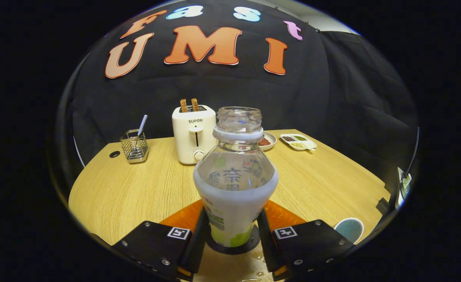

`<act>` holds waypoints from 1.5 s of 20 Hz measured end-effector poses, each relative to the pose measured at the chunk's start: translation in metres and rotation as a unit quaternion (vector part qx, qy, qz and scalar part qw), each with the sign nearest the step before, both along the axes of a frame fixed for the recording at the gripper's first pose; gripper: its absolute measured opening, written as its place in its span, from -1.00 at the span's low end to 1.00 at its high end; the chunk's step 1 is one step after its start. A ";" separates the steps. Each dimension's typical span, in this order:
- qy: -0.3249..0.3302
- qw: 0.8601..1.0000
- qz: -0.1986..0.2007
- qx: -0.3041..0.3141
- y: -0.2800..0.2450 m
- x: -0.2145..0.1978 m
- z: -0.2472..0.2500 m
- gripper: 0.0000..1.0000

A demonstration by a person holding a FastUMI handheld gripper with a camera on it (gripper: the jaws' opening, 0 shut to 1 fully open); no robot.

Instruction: Take the bottle from table, then pour the juice into the cup, finally place the bottle on the coaster

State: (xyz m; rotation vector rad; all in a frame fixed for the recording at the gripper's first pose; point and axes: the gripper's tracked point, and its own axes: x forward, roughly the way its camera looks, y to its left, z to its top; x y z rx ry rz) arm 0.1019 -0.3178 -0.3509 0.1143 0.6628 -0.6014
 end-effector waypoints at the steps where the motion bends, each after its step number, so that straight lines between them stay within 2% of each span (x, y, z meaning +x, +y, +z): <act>1: -0.004 1.000 0.000 0.001 0.001 0.000 0.001 0.29; 4: -0.012 1.000 -0.002 0.005 0.001 0.002 -0.002 0.35; 8: -0.004 1.000 -0.003 -0.002 -0.001 -0.006 -0.004 0.76; 11: -0.010 1.000 0.002 0.012 0.006 -0.009 0.002 0.94; 16: -0.039 0.999 -0.001 0.028 0.025 -0.029 0.042 0.94; 18: -0.046 0.999 0.013 0.026 0.039 -0.035 0.069 0.94; 21: -0.058 0.998 0.030 0.012 0.062 -0.044 0.118 0.95; 25: -0.115 0.992 0.052 0.031 0.112 -0.048 0.191 0.94; 30: -0.171 0.981 0.091 0.004 0.169 -0.071 0.277 0.94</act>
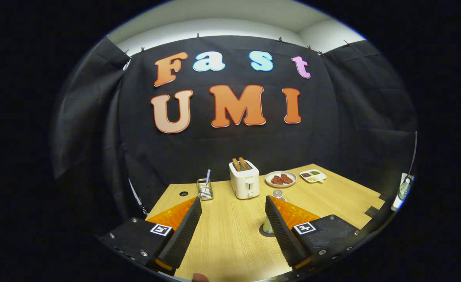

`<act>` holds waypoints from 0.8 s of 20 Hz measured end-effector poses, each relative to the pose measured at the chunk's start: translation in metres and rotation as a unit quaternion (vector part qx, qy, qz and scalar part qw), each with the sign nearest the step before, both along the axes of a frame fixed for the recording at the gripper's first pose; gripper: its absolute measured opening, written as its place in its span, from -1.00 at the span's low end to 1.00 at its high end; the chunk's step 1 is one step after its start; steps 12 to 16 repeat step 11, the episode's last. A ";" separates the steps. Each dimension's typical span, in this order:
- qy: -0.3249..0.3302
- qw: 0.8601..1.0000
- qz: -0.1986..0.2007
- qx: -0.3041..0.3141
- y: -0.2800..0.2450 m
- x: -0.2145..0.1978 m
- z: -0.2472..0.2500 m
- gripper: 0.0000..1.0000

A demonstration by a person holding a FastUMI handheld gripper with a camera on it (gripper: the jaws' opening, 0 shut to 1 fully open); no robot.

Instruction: Take the bottle from table, then pour the juice into the cup, finally place the bottle on the coaster

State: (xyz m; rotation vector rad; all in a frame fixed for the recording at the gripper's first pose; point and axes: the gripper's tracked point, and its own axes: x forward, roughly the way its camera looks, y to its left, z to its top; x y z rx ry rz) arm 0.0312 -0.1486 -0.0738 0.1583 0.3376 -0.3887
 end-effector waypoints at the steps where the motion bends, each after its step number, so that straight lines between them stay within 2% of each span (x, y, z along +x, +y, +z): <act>1: -0.013 1.000 0.011 0.001 0.015 -0.005 0.012 0.94; 5: -0.079 0.995 0.062 0.018 0.070 -0.024 0.053 0.93; 9: -0.068 0.996 0.065 0.000 0.085 -0.045 0.050 0.93; 16: -0.071 0.995 0.073 0.003 0.093 -0.045 0.050 0.93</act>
